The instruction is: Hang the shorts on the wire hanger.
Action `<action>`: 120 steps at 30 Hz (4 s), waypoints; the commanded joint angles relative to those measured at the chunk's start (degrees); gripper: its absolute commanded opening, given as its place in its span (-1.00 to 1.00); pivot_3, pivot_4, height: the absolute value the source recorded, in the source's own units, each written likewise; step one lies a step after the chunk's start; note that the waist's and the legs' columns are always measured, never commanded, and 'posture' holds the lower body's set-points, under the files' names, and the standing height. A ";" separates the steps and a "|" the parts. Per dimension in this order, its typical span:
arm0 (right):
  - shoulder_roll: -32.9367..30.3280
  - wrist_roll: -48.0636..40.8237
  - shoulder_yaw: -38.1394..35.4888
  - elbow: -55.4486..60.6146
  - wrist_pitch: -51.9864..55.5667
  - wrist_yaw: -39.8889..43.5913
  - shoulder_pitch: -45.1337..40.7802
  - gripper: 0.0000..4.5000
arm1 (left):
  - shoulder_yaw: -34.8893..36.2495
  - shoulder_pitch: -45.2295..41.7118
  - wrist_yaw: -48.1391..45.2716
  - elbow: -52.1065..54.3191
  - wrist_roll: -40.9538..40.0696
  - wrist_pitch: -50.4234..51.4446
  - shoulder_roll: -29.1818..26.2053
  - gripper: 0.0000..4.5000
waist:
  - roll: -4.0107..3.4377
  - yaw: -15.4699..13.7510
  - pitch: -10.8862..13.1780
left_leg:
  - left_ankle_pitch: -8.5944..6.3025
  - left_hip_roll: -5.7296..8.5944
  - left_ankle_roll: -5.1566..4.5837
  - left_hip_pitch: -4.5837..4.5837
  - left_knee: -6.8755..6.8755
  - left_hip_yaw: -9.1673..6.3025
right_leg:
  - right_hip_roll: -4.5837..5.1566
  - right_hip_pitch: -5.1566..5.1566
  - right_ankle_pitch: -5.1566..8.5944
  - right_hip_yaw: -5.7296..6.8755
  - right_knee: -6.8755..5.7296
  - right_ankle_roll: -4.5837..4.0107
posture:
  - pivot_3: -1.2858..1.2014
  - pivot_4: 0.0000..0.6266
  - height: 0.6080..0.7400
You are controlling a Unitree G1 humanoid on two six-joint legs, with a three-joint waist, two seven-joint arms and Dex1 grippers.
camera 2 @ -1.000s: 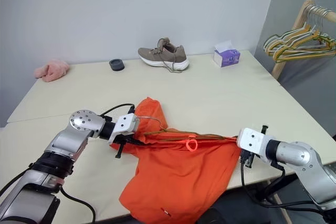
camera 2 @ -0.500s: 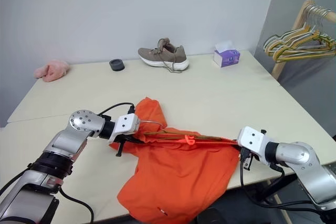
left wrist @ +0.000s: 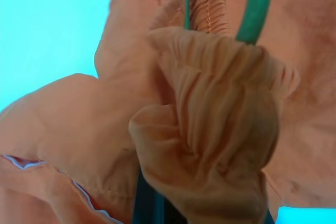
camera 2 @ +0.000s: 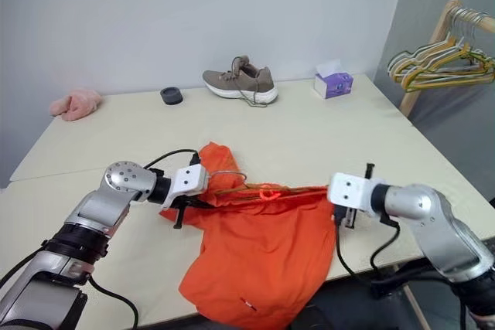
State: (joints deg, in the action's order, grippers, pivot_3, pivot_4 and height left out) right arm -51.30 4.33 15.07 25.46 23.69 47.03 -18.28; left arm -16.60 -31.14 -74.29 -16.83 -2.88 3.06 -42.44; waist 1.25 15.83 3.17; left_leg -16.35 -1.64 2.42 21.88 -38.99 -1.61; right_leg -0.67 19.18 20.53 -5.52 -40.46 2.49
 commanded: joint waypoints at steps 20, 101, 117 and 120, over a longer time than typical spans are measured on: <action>2.70 -2.89 0.86 7.64 13.44 8.82 -3.08 0.60 | -0.58 1.57 3.51 1.06 3.11 -0.56 4.40 -1.00 | 0.01 -0.26 -0.01 | 0.00 0.03 0.00 0.04 -0.01 -0.05 | 0.17 0.01 0.00 0.06 -0.02 0.00 | -0.18 -1.00 1.00; 2.05 -26.54 -40.89 -11.01 42.94 -0.49 15.44 -1.00 | 8.95 -0.70 5.30 17.89 -21.43 24.27 14.47 0.71 | 0.04 -1.00 -0.04 | 0.00 0.11 0.00 0.04 -0.03 0.10 | -0.01 -0.04 0.01 -0.04 -0.02 0.02 | -0.25 -0.96 1.00; 0.08 -20.01 -54.46 -25.36 38.49 -21.65 6.27 -1.00 | 4.81 -7.48 14.46 15.01 -14.49 14.43 25.82 0.99 | -0.26 2.04 -0.04 | -0.04 0.15 -0.07 0.05 0.05 0.33 | -0.07 -0.16 -0.03 -0.33 0.49 0.11 | -0.27 -0.90 1.00; -0.84 -18.41 -54.89 -28.85 36.55 -26.25 1.15 -1.00 | 4.45 -8.59 15.43 14.34 -13.95 13.63 27.30 0.99 | -0.53 2.68 -0.01 | -0.04 0.17 -0.08 0.03 0.06 0.39 | -0.07 -0.18 -0.04 -0.41 0.51 0.11 | -0.27 -0.90 1.00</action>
State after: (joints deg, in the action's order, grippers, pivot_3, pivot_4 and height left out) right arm -49.89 -15.09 -37.33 -3.57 62.70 23.13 -14.94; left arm -12.10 -38.06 -59.51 -2.94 -17.03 18.02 -15.47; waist 0.73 18.51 3.16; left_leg -16.40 -1.46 2.33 21.92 -38.93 -1.22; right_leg -0.74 19.00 20.49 -5.93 -39.95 2.60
